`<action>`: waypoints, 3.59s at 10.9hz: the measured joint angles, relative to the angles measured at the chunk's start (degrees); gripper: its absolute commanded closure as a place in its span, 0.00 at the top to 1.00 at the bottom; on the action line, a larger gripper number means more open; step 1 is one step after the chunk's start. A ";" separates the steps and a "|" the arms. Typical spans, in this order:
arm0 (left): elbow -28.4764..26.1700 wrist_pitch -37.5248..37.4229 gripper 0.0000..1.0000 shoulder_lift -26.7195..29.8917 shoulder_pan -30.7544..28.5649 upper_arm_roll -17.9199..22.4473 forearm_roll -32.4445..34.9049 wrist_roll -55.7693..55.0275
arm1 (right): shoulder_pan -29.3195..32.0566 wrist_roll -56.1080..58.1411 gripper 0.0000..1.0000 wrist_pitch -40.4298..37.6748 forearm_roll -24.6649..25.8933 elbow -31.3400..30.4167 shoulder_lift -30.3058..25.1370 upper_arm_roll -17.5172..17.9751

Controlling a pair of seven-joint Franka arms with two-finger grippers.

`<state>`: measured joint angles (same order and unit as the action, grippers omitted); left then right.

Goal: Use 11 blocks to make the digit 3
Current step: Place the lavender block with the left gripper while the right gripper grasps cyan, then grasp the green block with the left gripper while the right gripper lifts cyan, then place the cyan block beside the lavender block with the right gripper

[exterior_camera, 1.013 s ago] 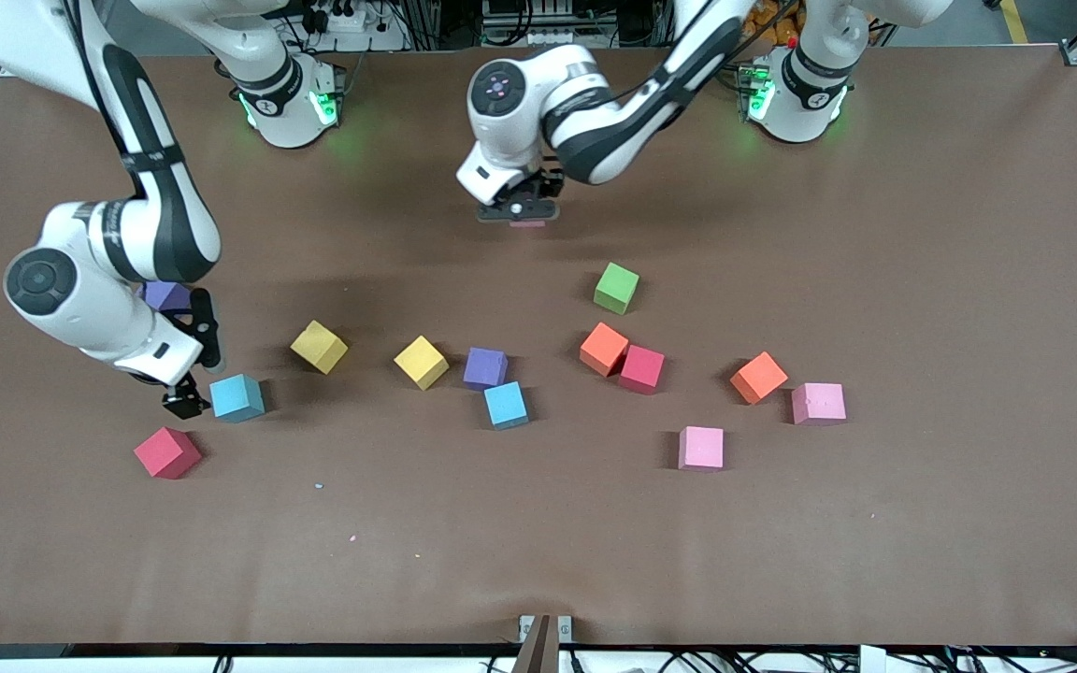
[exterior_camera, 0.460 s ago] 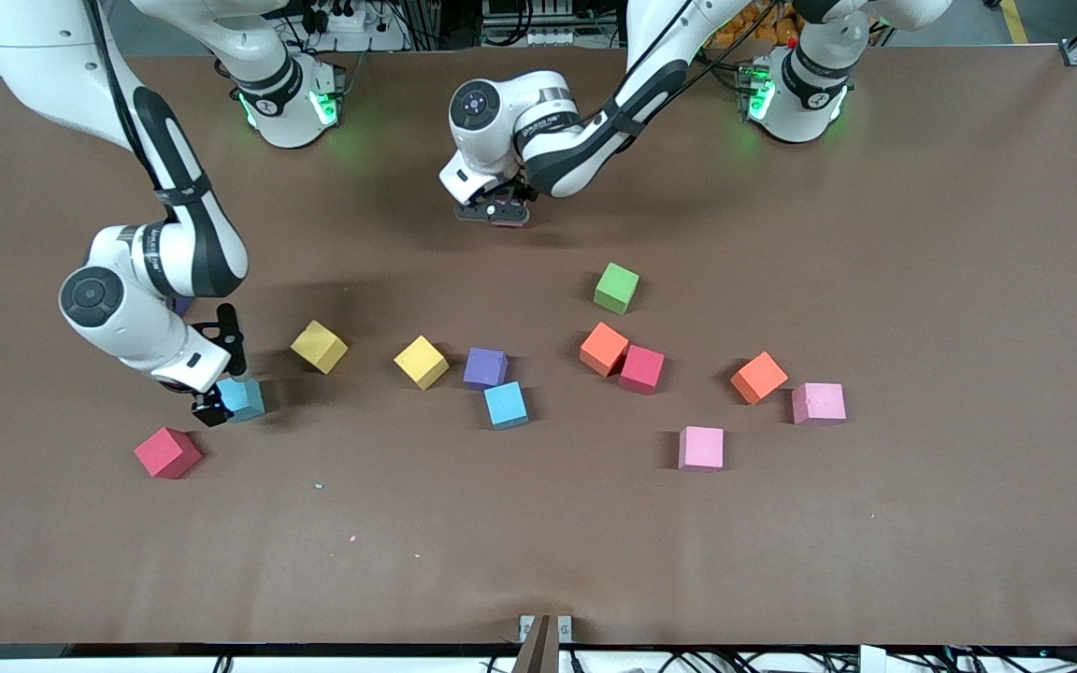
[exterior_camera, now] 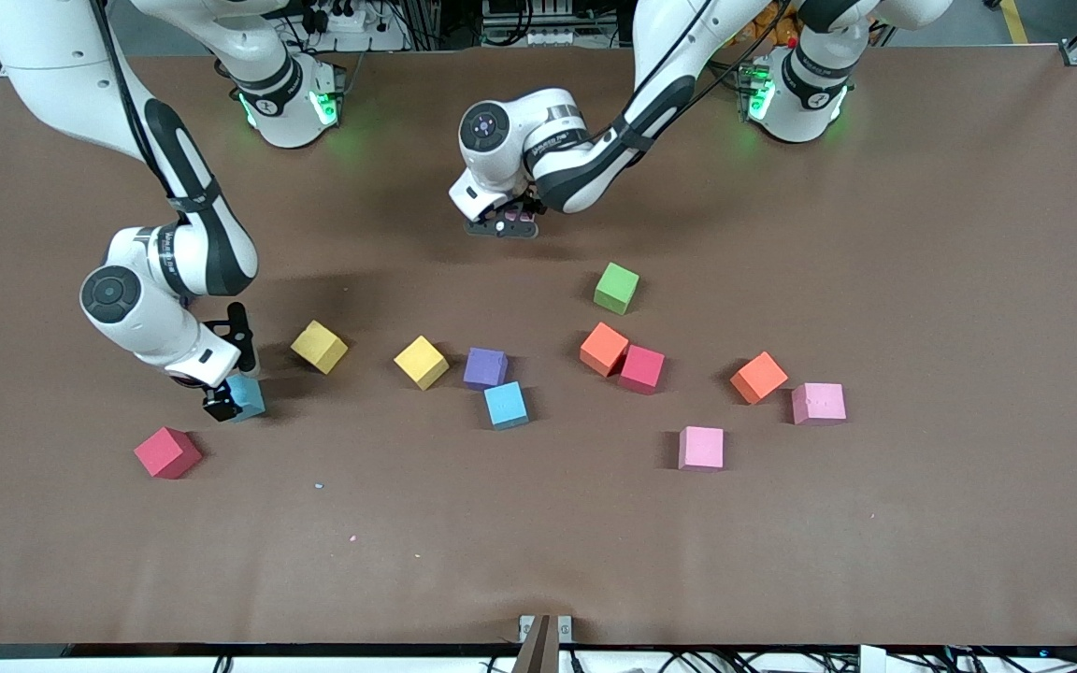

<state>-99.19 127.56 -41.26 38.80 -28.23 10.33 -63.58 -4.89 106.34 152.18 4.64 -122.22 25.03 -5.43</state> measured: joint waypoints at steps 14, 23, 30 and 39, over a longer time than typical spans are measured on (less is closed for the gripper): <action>-2.65 -10.05 1.00 11.15 -17.95 -0.09 -0.04 -13.87 | 0.01 0.00 0.65 1.33 0.00 0.27 0.91 -0.04; -10.72 3.00 1.00 10.55 -23.48 -0.39 2.63 -49.20 | -0.30 -4.44 0.67 -15.06 -0.12 2.57 -6.78 4.16; -16.58 8.52 1.00 10.93 -24.31 -0.19 4.35 -53.39 | -8.49 -20.49 0.68 -27.50 -7.32 4.10 -12.84 4.94; -17.96 6.51 1.00 15.57 -24.34 -0.39 6.52 -54.24 | -23.68 -55.95 0.67 -23.80 -7.79 0.00 -12.66 11.23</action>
<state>-117.15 134.07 -25.69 14.46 -28.62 16.85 -117.82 -28.57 50.39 128.38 -3.15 -122.21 12.37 5.80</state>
